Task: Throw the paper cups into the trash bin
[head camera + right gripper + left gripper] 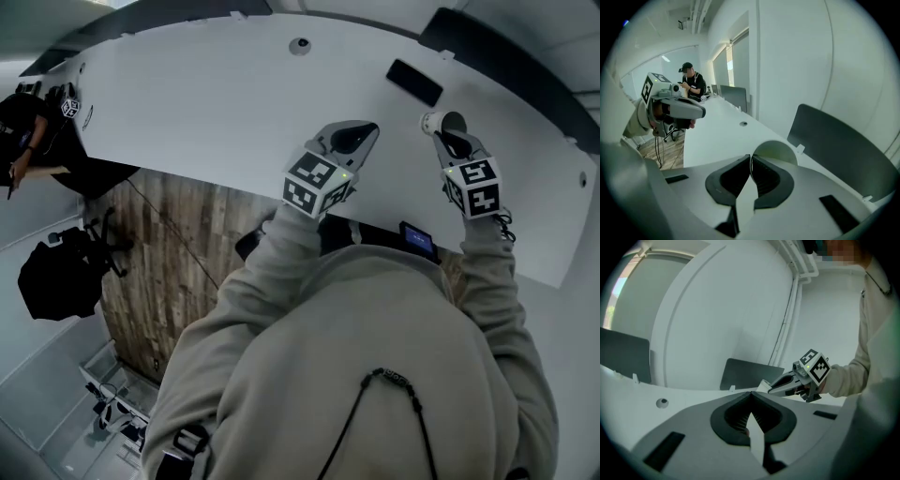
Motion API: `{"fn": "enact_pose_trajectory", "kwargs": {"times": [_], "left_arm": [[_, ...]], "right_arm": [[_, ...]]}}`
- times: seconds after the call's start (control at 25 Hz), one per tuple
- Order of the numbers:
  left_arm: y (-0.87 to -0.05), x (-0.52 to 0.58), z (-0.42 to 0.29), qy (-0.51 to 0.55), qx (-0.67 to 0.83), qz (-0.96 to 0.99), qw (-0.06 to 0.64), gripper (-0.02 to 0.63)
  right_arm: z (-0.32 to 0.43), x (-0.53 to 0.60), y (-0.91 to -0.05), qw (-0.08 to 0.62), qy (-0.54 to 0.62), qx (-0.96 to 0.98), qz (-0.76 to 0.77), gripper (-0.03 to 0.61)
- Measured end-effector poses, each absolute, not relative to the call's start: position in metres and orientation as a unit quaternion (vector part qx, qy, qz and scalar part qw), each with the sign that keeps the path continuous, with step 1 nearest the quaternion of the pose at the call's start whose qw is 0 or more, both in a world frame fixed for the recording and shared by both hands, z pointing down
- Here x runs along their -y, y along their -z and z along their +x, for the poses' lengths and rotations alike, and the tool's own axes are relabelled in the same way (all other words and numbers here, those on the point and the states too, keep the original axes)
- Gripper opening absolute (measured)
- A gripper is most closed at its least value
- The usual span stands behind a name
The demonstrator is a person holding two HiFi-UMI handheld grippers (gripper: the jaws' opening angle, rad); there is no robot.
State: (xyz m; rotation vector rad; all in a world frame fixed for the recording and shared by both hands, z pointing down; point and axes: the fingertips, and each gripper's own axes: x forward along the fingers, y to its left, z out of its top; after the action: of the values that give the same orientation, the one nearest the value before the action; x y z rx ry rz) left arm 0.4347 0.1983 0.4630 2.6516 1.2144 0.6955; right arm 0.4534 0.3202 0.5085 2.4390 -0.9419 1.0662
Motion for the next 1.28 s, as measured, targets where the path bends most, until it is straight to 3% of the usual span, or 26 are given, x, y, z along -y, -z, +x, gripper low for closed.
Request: {"fn": "enact_pose_trajectory", "kwargs": {"times": [0.32,0.72,1.28], "left_arm": [[-0.390,-0.201,0.461,-0.151,-0.396,0.906,0.025,-0.002],[-0.319,-0.222,0.485,-0.070,-0.394,0.916,0.011,-0.002],[-0.331,-0.252,0.492,-0.079,-0.377,0.923,-0.013,-0.002]], "right_arm": [[0.475,-0.326,-0.411,0.172,-0.285,0.319,0.887,0.036],[0.487,-0.345,-0.296,0.127,-0.157,0.334,0.921,0.035],[0.497,-0.368,-0.319,0.114,-0.168,0.351,0.914,0.036]]}}
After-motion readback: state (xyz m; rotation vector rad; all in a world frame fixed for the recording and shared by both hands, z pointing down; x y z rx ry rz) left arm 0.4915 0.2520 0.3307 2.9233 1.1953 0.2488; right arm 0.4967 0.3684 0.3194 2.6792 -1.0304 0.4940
